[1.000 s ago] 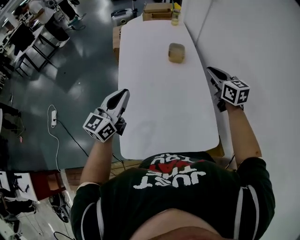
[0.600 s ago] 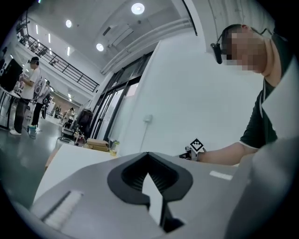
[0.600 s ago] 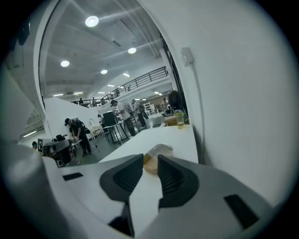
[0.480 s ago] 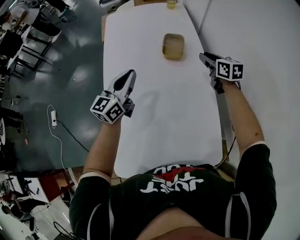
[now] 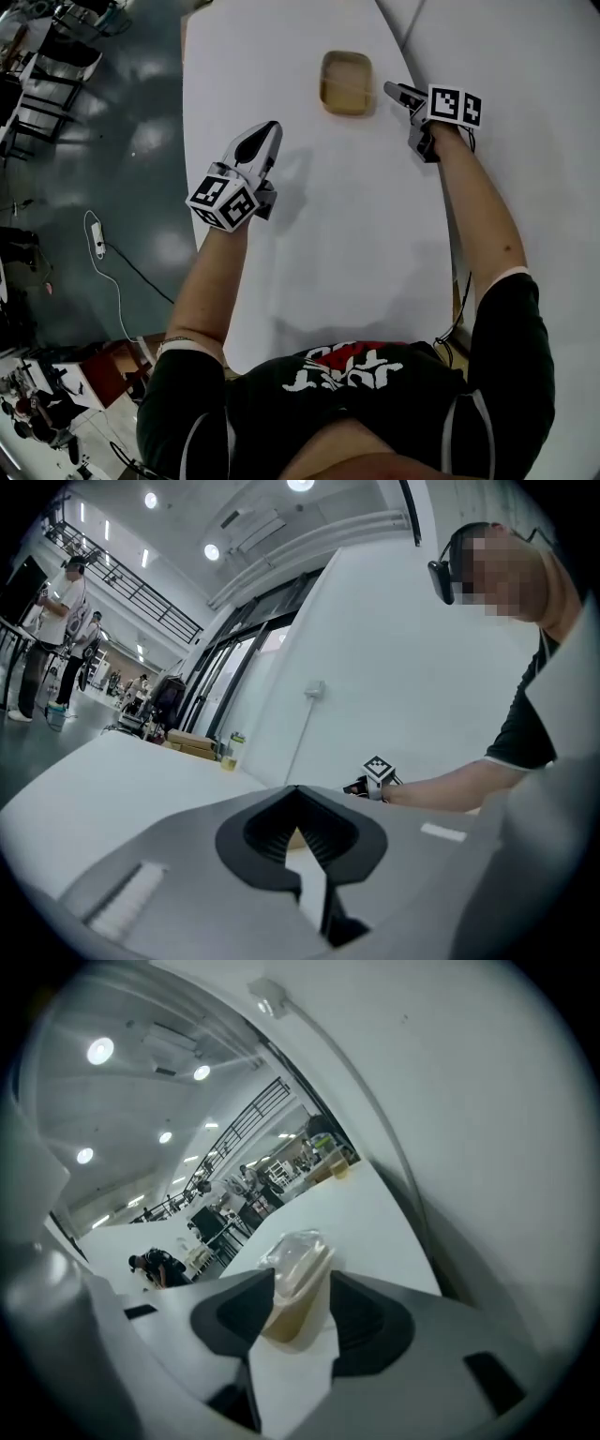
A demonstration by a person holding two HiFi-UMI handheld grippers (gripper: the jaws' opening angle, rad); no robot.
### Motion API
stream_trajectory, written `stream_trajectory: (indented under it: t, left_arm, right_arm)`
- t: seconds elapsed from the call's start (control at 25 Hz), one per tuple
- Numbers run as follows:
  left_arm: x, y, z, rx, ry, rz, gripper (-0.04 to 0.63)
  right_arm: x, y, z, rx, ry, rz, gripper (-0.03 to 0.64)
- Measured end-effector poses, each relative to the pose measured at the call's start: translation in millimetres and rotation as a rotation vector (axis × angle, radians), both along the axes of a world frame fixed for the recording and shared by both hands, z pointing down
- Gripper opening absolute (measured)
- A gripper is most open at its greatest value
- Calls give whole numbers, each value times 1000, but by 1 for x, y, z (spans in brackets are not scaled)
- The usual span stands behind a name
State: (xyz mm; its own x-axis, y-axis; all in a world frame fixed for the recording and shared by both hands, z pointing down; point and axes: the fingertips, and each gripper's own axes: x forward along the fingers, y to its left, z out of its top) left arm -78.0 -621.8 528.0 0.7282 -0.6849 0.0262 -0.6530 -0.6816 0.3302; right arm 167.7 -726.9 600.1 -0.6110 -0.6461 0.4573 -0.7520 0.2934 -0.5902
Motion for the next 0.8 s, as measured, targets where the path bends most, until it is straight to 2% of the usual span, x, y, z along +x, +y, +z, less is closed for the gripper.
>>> stream_trajectory:
  t: [0.36, 0.76, 0.8]
  left_arm:
    - [18, -12, 26, -24, 18, 41, 6]
    - [19, -23, 28, -39, 57, 38, 6]
    - [18, -21, 30, -39, 57, 38, 6]
  right_arm:
    - [-1, -30, 26, -99, -220, 71, 187]
    - [-13, -48, 24, -130, -263, 61, 184]
    - [-13, -46, 26, -129, -266, 63, 165]
